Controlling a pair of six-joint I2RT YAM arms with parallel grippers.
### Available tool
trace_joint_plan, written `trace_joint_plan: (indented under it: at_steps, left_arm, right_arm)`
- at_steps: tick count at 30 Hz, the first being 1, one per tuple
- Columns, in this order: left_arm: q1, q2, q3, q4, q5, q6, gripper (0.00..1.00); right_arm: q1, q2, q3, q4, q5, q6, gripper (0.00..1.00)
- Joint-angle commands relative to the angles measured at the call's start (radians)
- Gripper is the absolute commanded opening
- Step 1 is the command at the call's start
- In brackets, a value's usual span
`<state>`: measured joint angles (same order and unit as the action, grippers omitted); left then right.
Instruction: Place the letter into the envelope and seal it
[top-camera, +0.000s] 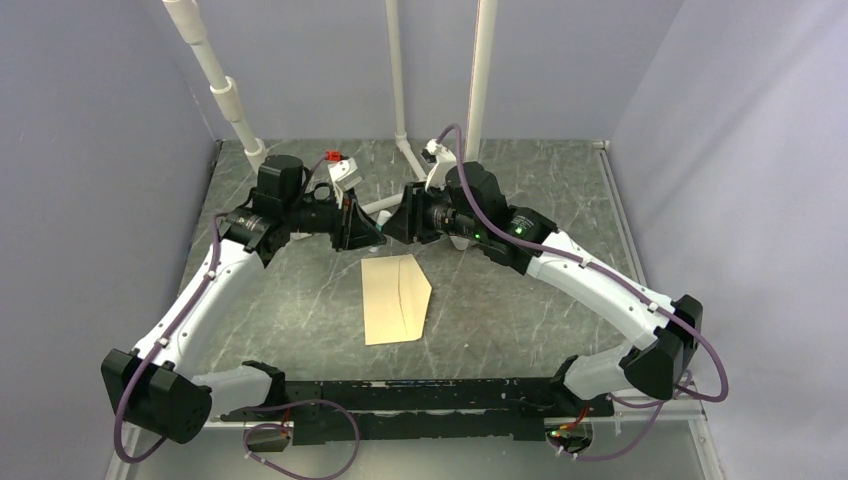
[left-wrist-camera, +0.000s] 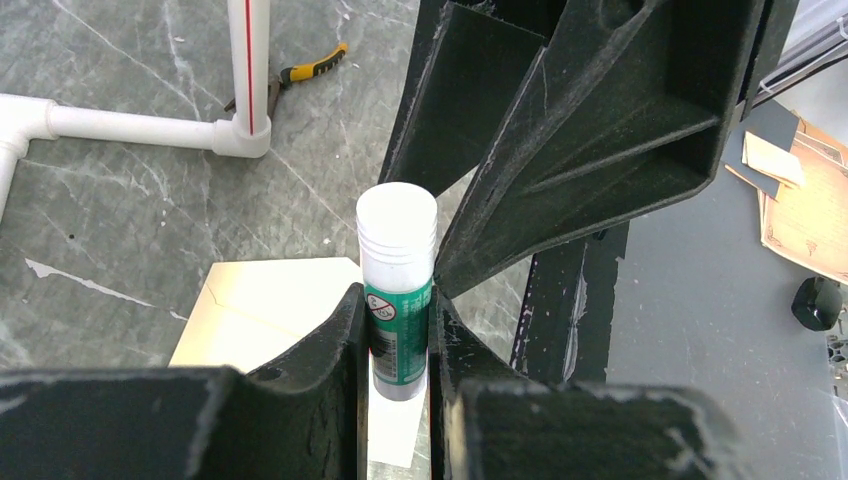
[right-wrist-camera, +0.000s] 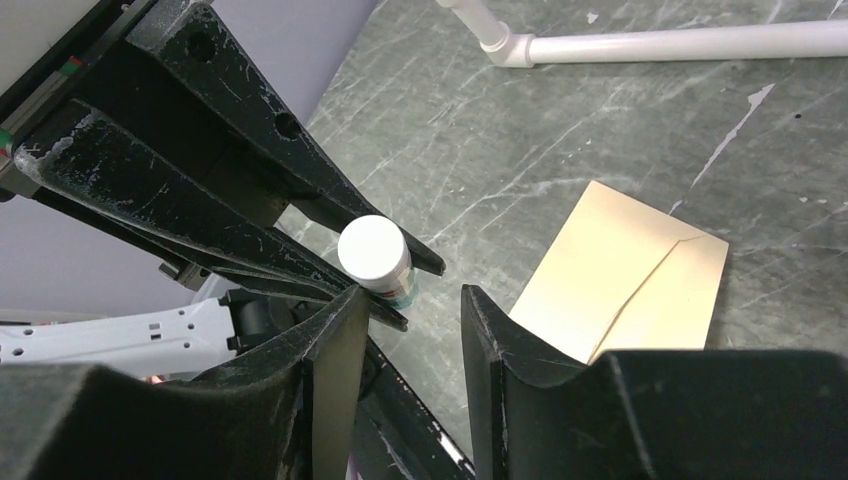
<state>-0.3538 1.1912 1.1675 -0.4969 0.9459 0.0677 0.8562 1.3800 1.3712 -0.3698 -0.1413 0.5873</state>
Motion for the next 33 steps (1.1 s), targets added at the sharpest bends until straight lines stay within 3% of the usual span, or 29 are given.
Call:
trace_joint_plan:
  at_steps: [1, 12, 19, 27, 29, 33]
  left_arm:
    - [-0.019, -0.010, 0.034, 0.000, 0.106, 0.009, 0.02]
    - [-0.023, 0.000, 0.047, -0.053, 0.106, 0.040, 0.02]
    - [-0.025, -0.016, 0.039, -0.031, 0.070, 0.024, 0.02]
    - [-0.025, -0.050, 0.016, 0.014, -0.085, -0.018, 0.03]
    - [-0.025, -0.048, 0.023, -0.007, -0.077, -0.003, 0.02]
    - [-0.026, -0.043, 0.026, -0.024, -0.010, 0.019, 0.02]
  right_arm:
    - [-0.011, 0.018, 0.023, 0.102, 0.031, 0.014, 0.43]
    - [-0.011, 0.040, 0.000, 0.189, -0.024, 0.048, 0.36]
    - [-0.010, 0.082, 0.050, 0.099, -0.043, 0.048, 0.29]
    - [-0.011, 0.069, 0.045, 0.028, -0.069, 0.043, 0.38]
    - [-0.011, 0.064, 0.048, 0.022, -0.074, 0.036, 0.33]
    - [-0.011, 0.072, 0.075, 0.018, -0.065, 0.022, 0.09]
